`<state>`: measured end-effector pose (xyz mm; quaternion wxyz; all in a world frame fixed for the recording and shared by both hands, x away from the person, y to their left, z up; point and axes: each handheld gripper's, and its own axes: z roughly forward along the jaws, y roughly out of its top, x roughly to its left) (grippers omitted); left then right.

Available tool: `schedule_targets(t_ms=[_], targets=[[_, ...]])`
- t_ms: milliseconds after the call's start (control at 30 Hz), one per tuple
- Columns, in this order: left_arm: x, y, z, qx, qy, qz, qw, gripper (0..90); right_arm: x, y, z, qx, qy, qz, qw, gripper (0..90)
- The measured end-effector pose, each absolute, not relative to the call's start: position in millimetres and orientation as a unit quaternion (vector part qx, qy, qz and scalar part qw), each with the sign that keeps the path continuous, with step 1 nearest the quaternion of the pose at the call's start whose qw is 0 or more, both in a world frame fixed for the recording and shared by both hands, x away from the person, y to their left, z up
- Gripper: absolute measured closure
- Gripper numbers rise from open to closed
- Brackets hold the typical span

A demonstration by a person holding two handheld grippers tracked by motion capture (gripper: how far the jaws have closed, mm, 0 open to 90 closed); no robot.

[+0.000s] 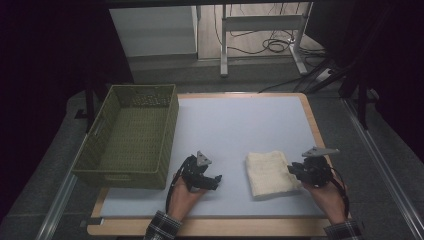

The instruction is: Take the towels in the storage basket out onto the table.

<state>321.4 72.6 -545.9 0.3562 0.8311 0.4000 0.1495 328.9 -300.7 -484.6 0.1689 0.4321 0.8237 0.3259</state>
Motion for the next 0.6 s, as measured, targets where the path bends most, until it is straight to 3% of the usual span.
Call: schedule_targets(t_ms=[367,400,467,600], targets=[[321,73,-546,0.831,0.4,0.15,0.357,10.5,383,-272,-500,0.434,0.82,0.333,0.172,66.8],[321,73,-546,0.831,0.4,0.15,0.357,10.5,385,-270,-502,0.433,0.822,0.328,0.173,69.3],[321,73,-546,0.831,0.4,0.15,0.357,10.5,388,-266,-508,0.426,0.83,0.312,0.178,84.5],[321,73,-546,0.831,0.4,0.15,0.357,10.6,384,-264,-503,0.42,0.829,0.315,0.192,87.8]])
